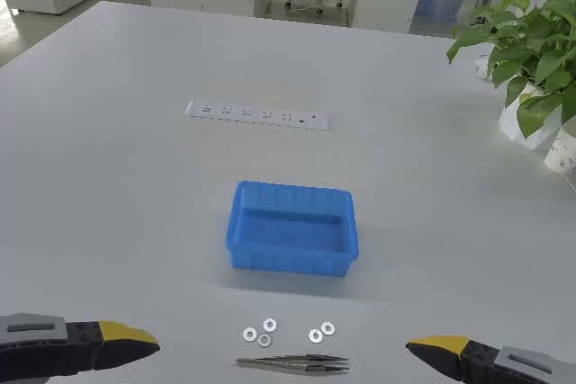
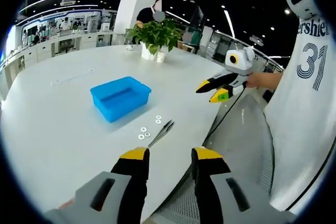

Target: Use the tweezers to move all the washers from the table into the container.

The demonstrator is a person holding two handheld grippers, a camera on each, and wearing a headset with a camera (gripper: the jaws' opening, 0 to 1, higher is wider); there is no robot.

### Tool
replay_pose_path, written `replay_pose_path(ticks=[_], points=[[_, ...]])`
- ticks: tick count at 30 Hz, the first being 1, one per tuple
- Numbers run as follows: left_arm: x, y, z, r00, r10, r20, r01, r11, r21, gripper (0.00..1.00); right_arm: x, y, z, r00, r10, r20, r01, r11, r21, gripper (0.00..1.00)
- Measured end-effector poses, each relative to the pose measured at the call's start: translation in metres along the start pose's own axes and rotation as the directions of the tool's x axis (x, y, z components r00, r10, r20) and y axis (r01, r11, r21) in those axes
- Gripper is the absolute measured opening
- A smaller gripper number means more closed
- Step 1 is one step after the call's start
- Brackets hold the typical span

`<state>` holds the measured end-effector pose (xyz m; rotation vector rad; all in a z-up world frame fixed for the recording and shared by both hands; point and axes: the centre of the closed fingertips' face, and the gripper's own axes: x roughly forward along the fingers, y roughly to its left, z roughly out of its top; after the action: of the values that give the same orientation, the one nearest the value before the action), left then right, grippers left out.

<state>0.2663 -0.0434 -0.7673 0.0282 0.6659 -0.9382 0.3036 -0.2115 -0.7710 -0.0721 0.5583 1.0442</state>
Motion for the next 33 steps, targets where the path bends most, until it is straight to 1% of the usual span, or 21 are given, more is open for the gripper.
replay_pose_path(ticks=[9, 18, 21, 22, 24, 27, 29, 33], points=[[-0.001, 0.001, 0.002, 1.0, 0.007, 0.002, -0.007, 1.0, -0.001, 0.4, 0.0, -0.002, 0.004, 1.0, 0.005, 0.002, -0.005, 1.0, -0.01, 0.37], [-0.001, 0.001, -0.001, 0.9999, 0.01, -0.01, -0.01, 1.0, -0.004, 0.4, -0.001, -0.001, 0.001, 1.0, 0.005, 0.0, -0.005, 1.0, -0.005, 0.37], [-0.001, 0.001, 0.0, 0.9999, 0.008, -0.008, -0.009, 1.0, -0.014, 0.41, -0.001, -0.001, 0.001, 1.0, 0.005, 0.0, -0.005, 1.0, -0.003, 0.37], [-0.001, 0.002, 0.001, 1.0, 0.008, 0.0, -0.008, 1.0, -0.022, 0.41, 0.0, -0.001, 0.0, 1.0, 0.005, -0.001, -0.005, 1.0, -0.002, 0.37], [-0.002, 0.003, 0.002, 0.9999, 0.013, 0.005, -0.013, 1.0, -0.02, 0.41, 0.0, -0.001, 0.001, 1.0, 0.005, 0.0, -0.005, 1.0, -0.003, 0.37], [0.0, 0.004, -0.002, 0.9999, 0.012, -0.007, -0.012, 1.0, -0.022, 0.41, 0.0, -0.001, 0.001, 1.0, 0.005, -0.002, -0.005, 1.0, -0.003, 0.36], [0.002, 0.002, -0.005, 1.0, 0.0, -0.009, 0.0, 0.999, -0.034, 0.41, 0.0, -0.001, 0.0, 1.0, 0.004, -0.004, -0.004, 1.0, -0.002, 0.36], [0.005, 0.001, -0.008, 0.9999, -0.007, -0.013, 0.006, 0.999, -0.04, 0.41, -0.002, -0.003, -0.002, 1.0, 0.0, -0.01, 0.0, 1.0, 0.001, 0.36]])
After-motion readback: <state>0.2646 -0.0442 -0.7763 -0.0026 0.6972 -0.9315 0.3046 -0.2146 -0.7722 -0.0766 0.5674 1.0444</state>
